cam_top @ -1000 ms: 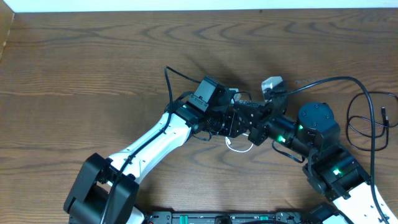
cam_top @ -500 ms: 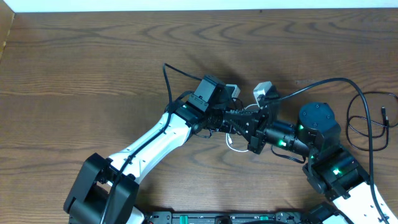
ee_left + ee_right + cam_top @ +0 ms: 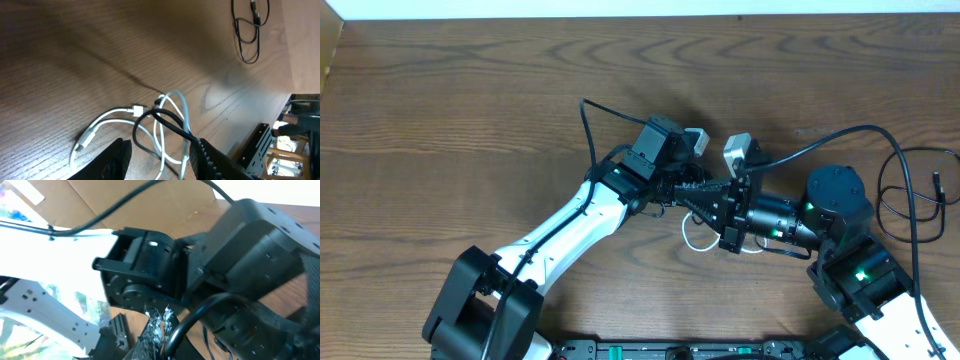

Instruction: Untangle cables

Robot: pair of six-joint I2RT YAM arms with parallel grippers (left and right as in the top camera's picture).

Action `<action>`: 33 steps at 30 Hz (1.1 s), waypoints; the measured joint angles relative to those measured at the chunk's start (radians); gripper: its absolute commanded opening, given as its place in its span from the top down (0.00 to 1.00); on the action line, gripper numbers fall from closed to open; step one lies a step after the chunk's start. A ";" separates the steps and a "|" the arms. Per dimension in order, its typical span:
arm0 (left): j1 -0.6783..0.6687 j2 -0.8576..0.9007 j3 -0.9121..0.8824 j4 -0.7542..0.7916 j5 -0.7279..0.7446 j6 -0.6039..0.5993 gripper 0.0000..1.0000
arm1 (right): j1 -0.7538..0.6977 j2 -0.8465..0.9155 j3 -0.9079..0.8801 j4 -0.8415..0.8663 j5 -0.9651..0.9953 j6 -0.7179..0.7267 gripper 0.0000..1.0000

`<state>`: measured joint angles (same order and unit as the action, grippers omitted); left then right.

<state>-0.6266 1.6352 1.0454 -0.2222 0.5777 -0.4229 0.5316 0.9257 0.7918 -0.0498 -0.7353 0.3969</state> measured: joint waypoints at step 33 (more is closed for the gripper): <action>-0.053 0.000 -0.003 -0.484 -0.005 -0.024 0.54 | -0.007 0.015 0.000 -0.306 1.028 0.161 0.99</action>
<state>-0.6796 1.6352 1.0420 -0.7063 0.5724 -0.4473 0.5247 0.9409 0.7918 -0.3553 0.2932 0.5575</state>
